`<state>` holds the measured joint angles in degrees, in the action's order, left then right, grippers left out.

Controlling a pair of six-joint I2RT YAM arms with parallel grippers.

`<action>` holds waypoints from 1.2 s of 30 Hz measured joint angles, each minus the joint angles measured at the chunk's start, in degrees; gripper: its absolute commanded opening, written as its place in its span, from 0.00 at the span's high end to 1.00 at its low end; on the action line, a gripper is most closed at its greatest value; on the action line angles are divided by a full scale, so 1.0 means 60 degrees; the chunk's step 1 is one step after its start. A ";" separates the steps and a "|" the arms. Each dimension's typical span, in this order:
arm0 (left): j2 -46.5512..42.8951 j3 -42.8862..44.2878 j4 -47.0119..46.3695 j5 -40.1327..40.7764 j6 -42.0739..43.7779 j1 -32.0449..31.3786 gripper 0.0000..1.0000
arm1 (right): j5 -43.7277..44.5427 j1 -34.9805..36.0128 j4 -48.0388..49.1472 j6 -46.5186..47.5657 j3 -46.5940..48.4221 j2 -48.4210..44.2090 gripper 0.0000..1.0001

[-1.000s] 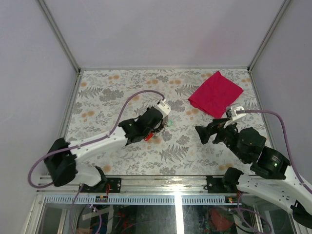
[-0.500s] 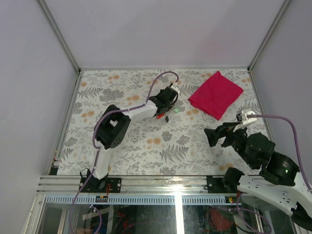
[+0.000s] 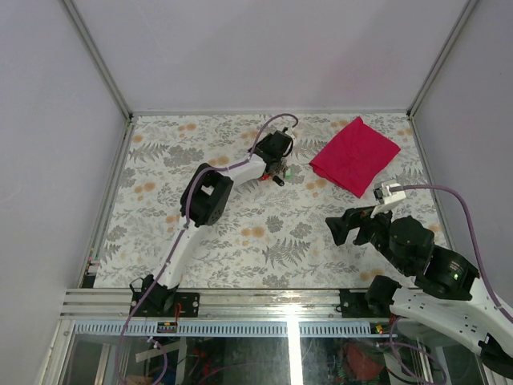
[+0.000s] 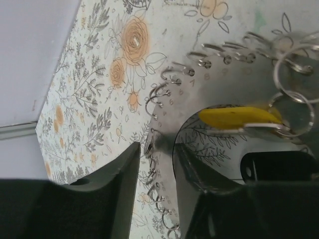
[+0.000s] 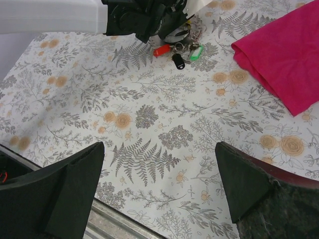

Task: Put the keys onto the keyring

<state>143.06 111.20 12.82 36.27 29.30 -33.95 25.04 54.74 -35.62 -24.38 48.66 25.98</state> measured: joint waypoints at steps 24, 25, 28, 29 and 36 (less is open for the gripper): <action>-0.9009 -0.4889 0.2226 -0.3118 -0.5548 0.0051 0.00 | 0.0495 0.0000 -0.1581 -0.0856 0.0994 0.0353 0.01; -0.9653 -0.5523 0.2259 -0.3198 -0.5883 0.0055 0.00 | 0.0492 0.0000 -0.1588 -0.0776 0.0994 0.0222 0.01; -1.1606 -0.7187 0.2641 -0.3308 -0.6645 0.0055 0.00 | 0.0521 0.0000 -0.1577 -0.0488 0.0994 -0.0364 0.01; -1.2222 -0.7606 0.2747 -0.3340 -0.6841 0.0055 0.00 | 0.0576 0.0000 -0.1566 -0.0393 0.0991 -0.0590 0.01; -1.6517 -0.9723 0.3024 -0.3187 -0.7876 0.0055 0.00 | 0.1027 0.0000 -0.1333 0.0204 0.0637 -0.1938 0.01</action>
<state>43.97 52.86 30.96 17.15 -17.96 -33.63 31.20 54.74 -43.62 -23.16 52.49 14.35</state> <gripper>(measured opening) 0.997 0.993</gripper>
